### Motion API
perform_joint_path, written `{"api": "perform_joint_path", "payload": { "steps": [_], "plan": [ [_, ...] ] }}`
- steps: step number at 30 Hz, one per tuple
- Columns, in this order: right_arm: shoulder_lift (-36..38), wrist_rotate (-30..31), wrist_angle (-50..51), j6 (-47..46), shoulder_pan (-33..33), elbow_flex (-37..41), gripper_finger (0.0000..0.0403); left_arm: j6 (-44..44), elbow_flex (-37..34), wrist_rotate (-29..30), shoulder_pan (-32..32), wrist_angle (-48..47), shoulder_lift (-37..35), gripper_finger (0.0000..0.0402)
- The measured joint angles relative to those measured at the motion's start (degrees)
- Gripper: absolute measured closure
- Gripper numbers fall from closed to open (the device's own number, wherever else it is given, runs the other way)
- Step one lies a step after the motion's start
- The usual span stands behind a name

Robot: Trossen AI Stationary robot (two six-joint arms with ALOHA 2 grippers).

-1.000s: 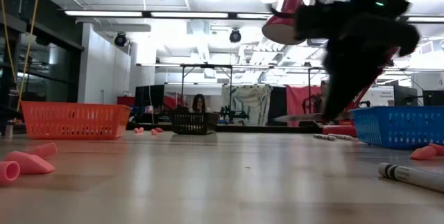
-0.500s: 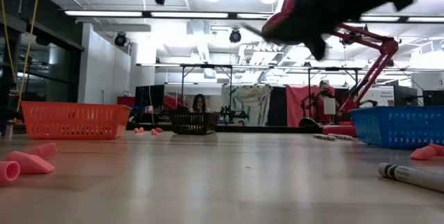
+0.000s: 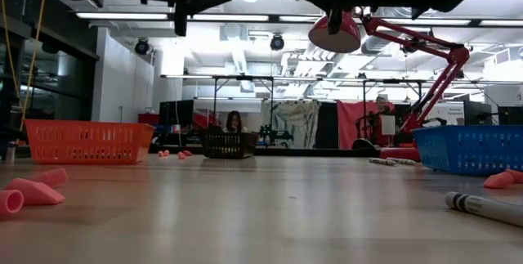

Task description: Sort crayons

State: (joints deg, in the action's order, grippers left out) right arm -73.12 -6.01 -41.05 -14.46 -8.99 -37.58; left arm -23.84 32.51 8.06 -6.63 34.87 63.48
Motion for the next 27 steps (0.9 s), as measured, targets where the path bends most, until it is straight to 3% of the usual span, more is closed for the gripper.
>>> {"api": "perform_joint_path", "payload": {
  "steps": [6,13,19,23,27],
  "plan": [
    [0.0,-1.1,-0.4,-0.2,0.0,0.0,0.0402,3.5,1.6,0.0,0.0,0.3,0.0,0.0312],
    [0.0,-0.2,-0.4,-0.5,0.5,0.0,0.0402,11.7,1.8,-4.0,0.0,2.8,0.0,0.0312],
    [-0.2,1.4,-0.2,-1.1,0.8,0.0,0.0402,12.1,1.8,-4.5,0.0,3.0,0.0,0.0311],
    [-4.3,4.0,2.2,-3.2,2.1,-0.1,0.0402,12.1,1.8,-4.5,0.0,9.2,0.0,0.0312],
    [-13.6,4.1,2.6,-3.7,3.7,-1.6,0.0402,12.1,1.8,-4.5,0.0,14.5,0.0,0.0312]
  ]
}}
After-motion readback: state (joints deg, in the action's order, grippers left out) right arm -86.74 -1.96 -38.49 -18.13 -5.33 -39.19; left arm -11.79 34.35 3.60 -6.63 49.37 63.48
